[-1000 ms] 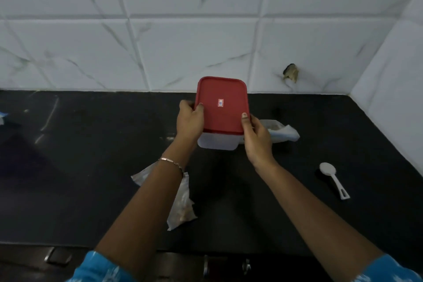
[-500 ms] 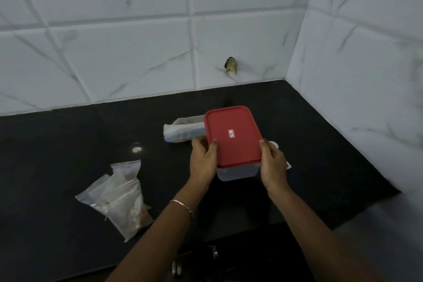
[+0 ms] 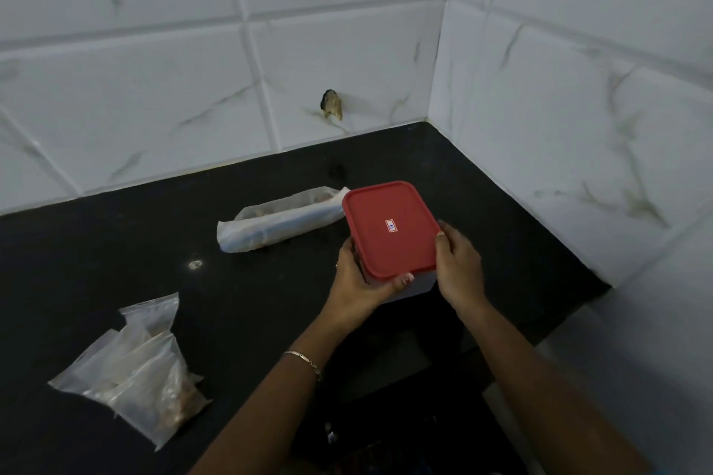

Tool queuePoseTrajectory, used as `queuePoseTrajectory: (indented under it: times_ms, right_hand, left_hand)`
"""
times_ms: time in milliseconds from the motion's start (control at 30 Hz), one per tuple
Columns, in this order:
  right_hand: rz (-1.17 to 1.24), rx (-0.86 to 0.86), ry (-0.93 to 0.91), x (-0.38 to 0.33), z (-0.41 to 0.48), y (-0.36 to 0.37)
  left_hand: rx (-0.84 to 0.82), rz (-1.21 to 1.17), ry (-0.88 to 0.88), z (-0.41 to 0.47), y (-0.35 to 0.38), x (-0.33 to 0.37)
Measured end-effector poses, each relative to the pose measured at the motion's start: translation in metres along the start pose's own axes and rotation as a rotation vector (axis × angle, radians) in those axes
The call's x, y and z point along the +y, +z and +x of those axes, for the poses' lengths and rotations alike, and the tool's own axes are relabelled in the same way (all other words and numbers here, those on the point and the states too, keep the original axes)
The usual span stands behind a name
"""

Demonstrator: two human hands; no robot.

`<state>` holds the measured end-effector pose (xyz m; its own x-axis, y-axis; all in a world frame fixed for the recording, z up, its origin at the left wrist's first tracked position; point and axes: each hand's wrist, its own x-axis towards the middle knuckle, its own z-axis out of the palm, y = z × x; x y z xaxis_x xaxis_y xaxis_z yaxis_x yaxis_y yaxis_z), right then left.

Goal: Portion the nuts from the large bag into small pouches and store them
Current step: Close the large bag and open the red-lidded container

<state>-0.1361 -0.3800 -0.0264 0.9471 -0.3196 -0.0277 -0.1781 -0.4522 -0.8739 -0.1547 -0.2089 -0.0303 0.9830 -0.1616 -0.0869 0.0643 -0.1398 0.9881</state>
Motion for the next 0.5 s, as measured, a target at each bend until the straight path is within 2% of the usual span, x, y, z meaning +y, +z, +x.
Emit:
queuePoseTrajectory:
  times_ms: [100, 167, 367, 500]
  right_hand:
    - [-0.369, 0.103, -0.28, -0.019, 0.01, -0.004]
    - [-0.524, 0.074, -0.404, -0.037, 0.024, -0.002]
    - [-0.722, -0.1, -0.473, -0.068, 0.079, 0.032]
    - [-0.766, -0.084, -0.548, -0.069, 0.087, 0.05]
  left_hand:
    - [-0.009, 0.104, 0.042, 0.005, 0.001, -0.007]
    - [-0.022, 0.142, 0.056, 0.011, -0.002, -0.012]
    - [-0.127, 0.228, 0.073, 0.026, -0.023, -0.019]
    - [-0.191, 0.315, 0.079, 0.037, -0.036, -0.014]
